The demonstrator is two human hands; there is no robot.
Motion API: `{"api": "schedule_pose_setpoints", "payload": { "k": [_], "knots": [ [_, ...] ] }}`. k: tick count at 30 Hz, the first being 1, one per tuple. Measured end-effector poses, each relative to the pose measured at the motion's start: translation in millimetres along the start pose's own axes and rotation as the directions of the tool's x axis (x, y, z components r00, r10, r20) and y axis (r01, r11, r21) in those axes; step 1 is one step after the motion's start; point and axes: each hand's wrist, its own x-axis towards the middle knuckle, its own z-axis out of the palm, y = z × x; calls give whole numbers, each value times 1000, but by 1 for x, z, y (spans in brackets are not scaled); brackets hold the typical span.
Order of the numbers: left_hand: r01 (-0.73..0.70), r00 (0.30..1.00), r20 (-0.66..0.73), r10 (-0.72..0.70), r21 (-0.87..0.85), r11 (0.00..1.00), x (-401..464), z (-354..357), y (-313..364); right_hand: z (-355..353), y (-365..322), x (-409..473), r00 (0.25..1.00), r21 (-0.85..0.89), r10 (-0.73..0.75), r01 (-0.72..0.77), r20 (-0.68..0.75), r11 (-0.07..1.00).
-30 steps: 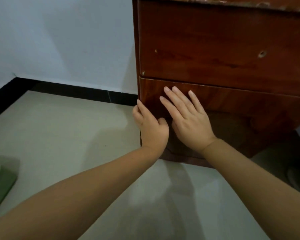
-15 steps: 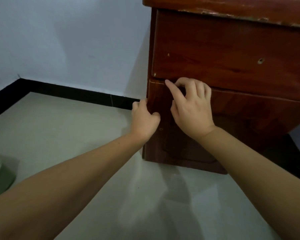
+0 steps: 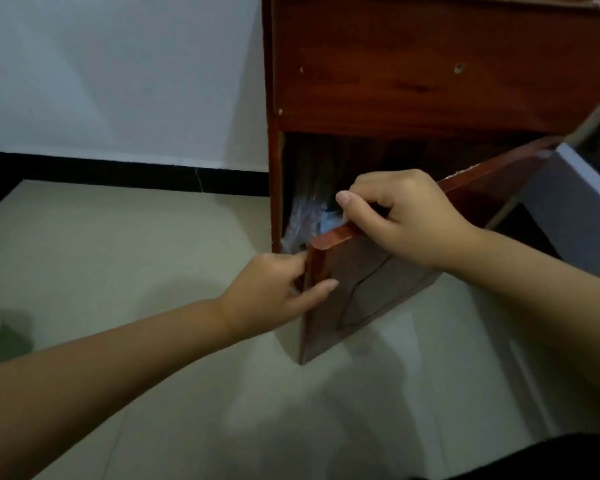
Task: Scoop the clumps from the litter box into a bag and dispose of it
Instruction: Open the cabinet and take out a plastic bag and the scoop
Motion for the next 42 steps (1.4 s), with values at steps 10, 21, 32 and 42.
{"api": "schedule_pose_setpoints", "payload": {
  "k": [10, 21, 32, 42],
  "knots": [
    [-336, 841, 264, 472, -429, 839, -4, 102, 76, -81, -2, -96, 732, -222, 521, -473, 439, 853],
    [-468, 833, 262, 487, -133, 873, 62, 259, 206, -151, 52, -206, 458, -221, 881, -853, 122, 474],
    [-581, 739, 330, 587, -129, 804, 90, 240, 161, -134, 62, -190, 510, -544, 860, -730, -29, 415],
    [120, 820, 528, -220, 217, 969, 100, 150, -55, -22, 95, -43, 672, -176, 677, -658, 302, 732]
  ]
}}
